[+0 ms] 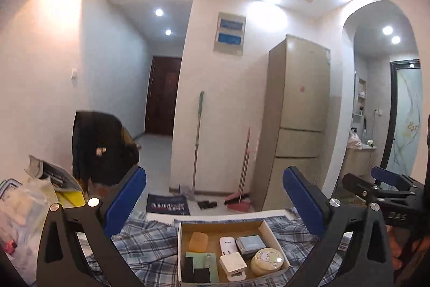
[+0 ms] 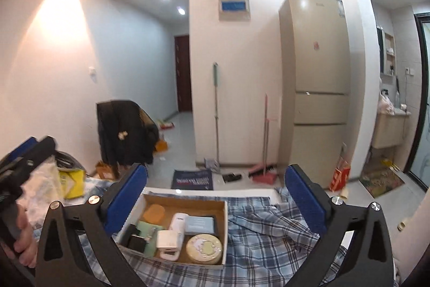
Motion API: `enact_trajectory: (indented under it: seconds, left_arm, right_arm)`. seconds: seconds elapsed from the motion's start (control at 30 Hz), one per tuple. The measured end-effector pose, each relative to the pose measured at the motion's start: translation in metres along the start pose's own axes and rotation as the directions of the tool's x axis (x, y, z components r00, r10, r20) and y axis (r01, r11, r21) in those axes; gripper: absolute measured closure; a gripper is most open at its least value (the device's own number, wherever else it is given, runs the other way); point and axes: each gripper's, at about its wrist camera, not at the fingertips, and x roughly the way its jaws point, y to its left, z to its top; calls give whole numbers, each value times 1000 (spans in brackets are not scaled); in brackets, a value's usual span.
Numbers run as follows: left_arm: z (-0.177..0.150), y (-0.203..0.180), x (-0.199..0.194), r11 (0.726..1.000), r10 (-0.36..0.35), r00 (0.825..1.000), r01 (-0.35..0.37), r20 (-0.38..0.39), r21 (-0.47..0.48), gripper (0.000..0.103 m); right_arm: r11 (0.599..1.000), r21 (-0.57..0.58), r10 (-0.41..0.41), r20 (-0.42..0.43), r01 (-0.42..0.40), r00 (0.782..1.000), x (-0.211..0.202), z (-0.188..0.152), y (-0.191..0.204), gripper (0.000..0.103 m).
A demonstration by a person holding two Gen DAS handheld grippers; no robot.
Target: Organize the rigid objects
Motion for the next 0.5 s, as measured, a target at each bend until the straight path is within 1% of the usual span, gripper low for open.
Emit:
enact_trajectory:
  seconds: [0.1, 0.17, 0.2, 0.27, 0.33, 0.37, 0.43, 0.5]
  left_arm:
    - [-2, 3, -17, 1000, 3, 1000, -2, 19, -11, 0]
    - [-5, 4, -29, 1000, 3, 999, -3, 48, -18, 0]
    - [-7, 4, -36, 1000, 16, 998, -15, 62, -7, 0]
    - [-13, 1, -46, 999, 46, 996, -48, 75, 16, 0]
    - [-18, -1, -50, 991, 133, 990, -134, 40, 14, 0]
    - [-21, 0, -52, 989, 150, 988, -150, 27, 6, 0]
    - [-31, 0, -62, 995, 97, 993, -98, 67, 6, 0]
    - [-39, -3, -63, 994, 97, 992, -100, 78, 37, 0]
  right_arm:
    - [1000, -13, -13, 41, 13, 999, -21, -9, 4, 1]
    - [1000, 1, -24, 60, 23, 998, -31, -16, 4, 1]
    - [1000, 7, -23, 65, 23, 998, -34, -20, 2, 1]
    - [1000, 10, -23, 64, 22, 998, -39, -28, 1, 1]
    - [1000, 1, -18, 44, 18, 999, -41, -35, 1, 1]
    - [1000, -5, -8, 32, 8, 999, -42, -39, 1, 1]
    - [1000, -15, 11, 25, -11, 1000, -47, -49, 0, 1]
    - [1000, -25, 6, 27, -6, 1000, -48, -59, 1, 1]
